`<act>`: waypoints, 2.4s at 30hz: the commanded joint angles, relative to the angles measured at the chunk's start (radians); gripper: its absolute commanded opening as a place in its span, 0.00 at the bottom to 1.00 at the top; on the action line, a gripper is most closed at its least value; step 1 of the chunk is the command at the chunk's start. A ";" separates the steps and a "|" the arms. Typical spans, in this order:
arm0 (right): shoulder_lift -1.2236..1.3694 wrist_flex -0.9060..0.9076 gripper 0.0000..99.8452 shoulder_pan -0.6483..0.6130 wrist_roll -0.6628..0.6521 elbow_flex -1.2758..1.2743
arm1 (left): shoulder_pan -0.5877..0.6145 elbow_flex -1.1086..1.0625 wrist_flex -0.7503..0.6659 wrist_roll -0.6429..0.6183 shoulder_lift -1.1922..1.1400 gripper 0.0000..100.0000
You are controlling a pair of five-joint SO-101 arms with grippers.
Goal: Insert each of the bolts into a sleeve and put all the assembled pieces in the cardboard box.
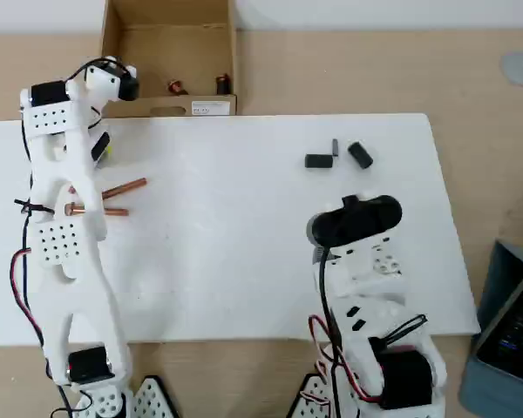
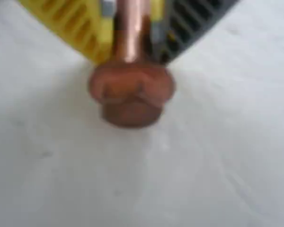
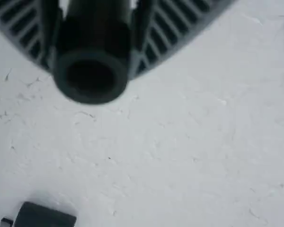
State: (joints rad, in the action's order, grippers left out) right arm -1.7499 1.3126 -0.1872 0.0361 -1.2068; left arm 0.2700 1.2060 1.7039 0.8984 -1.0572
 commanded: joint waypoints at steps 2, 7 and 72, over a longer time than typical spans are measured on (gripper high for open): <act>-0.013 -0.023 0.01 -0.007 0.009 0.005 | -0.032 0.153 0.051 -0.140 0.084 0.01; -0.013 -0.023 0.01 -0.008 0.006 0.004 | -0.040 0.164 0.051 -0.316 0.194 0.00; -0.013 -0.247 0.01 -0.578 -0.031 -0.116 | -0.350 -2.438 -0.678 -0.928 2.876 0.00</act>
State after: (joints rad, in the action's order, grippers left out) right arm -1.7499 1.1116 -0.7273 0.0146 -1.3157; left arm -0.0690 -1.2336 1.0656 0.0591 1.8044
